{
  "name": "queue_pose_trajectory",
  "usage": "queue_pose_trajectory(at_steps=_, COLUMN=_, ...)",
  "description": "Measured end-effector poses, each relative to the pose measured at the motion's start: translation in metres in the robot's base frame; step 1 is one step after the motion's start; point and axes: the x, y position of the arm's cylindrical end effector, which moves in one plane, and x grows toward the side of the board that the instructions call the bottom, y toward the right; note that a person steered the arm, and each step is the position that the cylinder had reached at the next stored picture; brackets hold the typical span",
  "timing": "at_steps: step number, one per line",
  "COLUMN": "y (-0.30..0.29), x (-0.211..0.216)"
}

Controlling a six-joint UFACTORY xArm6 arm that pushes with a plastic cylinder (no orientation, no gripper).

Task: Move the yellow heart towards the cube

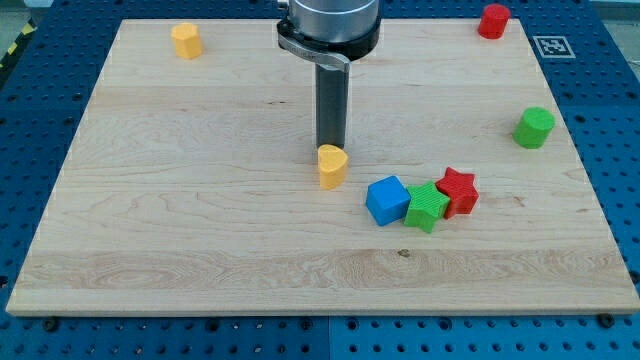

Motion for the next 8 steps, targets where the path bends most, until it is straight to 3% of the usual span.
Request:
queue_pose_trajectory(at_steps=2, y=-0.04, x=-0.001)
queue_pose_trajectory(at_steps=8, y=-0.019, x=0.014)
